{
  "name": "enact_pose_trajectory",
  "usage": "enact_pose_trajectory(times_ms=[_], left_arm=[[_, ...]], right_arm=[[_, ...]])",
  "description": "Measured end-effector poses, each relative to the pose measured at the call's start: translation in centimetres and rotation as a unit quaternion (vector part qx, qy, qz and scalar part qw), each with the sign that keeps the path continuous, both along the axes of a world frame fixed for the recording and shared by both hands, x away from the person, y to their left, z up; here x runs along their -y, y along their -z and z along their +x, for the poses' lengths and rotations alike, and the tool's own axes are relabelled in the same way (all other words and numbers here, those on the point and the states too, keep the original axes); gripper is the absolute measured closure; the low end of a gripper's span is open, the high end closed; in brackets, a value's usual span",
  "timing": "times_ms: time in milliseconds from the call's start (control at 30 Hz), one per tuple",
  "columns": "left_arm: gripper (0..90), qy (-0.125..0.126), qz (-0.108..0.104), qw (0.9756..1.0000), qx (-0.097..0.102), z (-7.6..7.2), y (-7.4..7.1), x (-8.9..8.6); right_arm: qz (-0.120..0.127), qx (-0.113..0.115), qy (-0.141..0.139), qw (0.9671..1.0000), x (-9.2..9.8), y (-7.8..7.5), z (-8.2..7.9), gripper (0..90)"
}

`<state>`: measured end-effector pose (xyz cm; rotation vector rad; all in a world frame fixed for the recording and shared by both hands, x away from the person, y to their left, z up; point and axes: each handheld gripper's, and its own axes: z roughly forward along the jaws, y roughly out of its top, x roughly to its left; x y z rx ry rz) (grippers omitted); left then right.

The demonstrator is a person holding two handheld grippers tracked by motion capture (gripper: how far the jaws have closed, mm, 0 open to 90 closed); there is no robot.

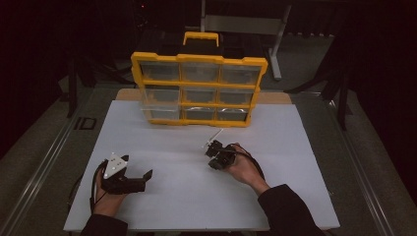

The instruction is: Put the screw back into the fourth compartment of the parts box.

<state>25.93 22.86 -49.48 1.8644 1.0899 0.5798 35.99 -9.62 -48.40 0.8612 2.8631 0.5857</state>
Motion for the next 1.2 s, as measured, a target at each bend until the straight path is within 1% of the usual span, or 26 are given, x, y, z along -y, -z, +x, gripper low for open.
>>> enact_pose_trajectory(times_ms=[400, 633, 667, 900, 1200], left_arm=[[0.1, -0.001, -0.001, 1.0, 0.002, 0.0, 0.0, -0.1], [0.1, -0.001, -0.005, 1.0, 0.005, -0.1, -0.1, -0.1], [0.0, 0.0, -0.004, 1.0, 0.005, -0.1, -0.1, -0.1], [0.0, 0.001, -0.006, 1.0, 0.008, -0.1, -0.1, -0.1], [0.0, 0.001, -0.006, 0.9999, 0.008, -0.1, -0.1, -0.1]], right_arm=[[0.0, 0.013, -0.03, 0.9995, 0.5, -2.7, 0.4, 87.6], [0.003, 0.019, -0.039, 0.9991, 0.6, -3.9, 0.5, 87.6], [0.006, 0.022, -0.043, 0.9988, 0.7, -4.4, 0.6, 87.6], [0.017, 0.034, -0.05, 0.998, 0.6, -6.4, 0.9, 87.6], [0.029, 0.049, -0.058, 0.9967, 0.2, -8.4, 1.3, 87.6]])
